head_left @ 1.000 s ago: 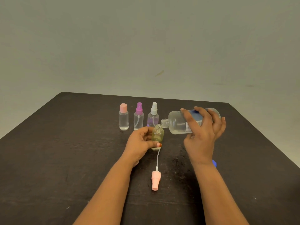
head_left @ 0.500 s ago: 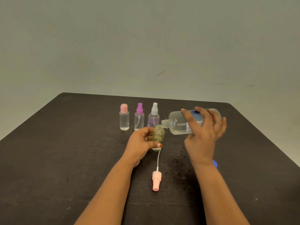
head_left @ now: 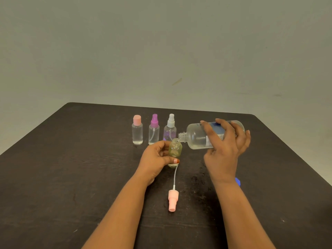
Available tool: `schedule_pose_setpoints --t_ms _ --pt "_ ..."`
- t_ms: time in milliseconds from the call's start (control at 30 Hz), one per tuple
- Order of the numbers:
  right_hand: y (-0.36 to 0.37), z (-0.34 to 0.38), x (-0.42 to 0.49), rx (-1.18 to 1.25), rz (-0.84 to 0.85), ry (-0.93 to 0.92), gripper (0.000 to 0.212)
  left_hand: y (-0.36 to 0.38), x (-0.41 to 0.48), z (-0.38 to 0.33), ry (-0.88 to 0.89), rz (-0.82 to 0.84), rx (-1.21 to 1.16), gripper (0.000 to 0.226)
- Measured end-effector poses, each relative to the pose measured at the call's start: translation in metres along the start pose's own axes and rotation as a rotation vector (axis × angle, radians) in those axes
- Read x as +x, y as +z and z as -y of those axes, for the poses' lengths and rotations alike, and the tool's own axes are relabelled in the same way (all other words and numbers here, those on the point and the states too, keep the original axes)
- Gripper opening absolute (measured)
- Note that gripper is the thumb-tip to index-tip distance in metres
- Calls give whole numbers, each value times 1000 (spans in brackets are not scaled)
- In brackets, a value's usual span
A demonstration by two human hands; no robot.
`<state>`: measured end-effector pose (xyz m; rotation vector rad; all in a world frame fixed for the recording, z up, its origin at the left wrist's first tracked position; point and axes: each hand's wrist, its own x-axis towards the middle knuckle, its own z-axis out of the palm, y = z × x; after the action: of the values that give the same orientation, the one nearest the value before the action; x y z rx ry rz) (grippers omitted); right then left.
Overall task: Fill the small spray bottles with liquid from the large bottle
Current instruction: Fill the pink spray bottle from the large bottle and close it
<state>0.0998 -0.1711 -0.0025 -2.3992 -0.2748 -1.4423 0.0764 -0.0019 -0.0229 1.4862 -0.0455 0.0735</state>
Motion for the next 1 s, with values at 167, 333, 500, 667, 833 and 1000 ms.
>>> schedule_pose_setpoints --t_ms 167,333,500,667,833,1000 --pt "0 0 0 -5 -2 -5 85 0 0 0 3 1 -2 44" --pt "0 0 0 -7 -1 -4 86 0 1 1 7 0 2 45" --pt "0 0 0 2 5 -2 86 -1 1 1 7 1 0 44" --pt "0 0 0 -5 -1 4 85 0 1 2 8 4 3 44" --pt "0 0 1 -20 4 0 85 0 2 3 6 3 0 44" --pt "-1 0 1 -25 18 8 86 0 2 2 3 1 6 44"
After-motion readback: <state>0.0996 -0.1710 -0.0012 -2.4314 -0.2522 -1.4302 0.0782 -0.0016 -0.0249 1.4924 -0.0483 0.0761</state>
